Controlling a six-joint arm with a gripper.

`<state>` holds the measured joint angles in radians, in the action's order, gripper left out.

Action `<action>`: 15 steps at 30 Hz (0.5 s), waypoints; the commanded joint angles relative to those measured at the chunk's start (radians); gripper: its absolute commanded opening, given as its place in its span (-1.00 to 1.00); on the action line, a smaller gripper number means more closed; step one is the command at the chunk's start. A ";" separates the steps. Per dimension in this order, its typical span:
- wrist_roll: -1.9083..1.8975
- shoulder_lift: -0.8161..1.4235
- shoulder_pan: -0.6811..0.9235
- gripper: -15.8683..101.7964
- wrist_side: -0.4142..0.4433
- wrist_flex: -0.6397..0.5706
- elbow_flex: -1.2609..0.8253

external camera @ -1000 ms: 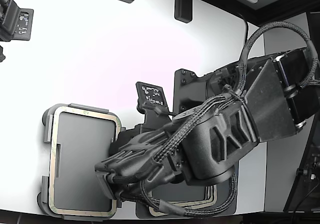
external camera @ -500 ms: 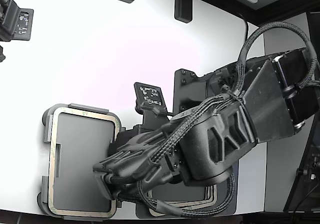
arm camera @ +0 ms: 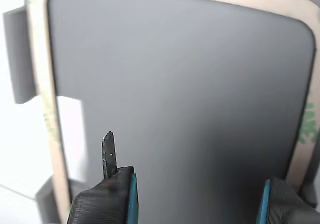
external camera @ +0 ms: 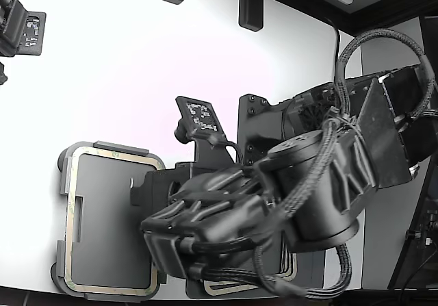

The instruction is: Grab top frame and put it into gray box.

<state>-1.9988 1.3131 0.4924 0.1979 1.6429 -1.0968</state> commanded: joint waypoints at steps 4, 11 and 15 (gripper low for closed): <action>0.469 0.258 -0.032 0.97 0.247 -0.198 -0.187; 1.298 0.716 -0.206 0.97 0.201 -0.494 -0.644; 1.543 0.885 -0.304 0.97 0.117 -0.522 -0.781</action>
<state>-0.9035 1.9988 0.2485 0.3497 1.1520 -1.7411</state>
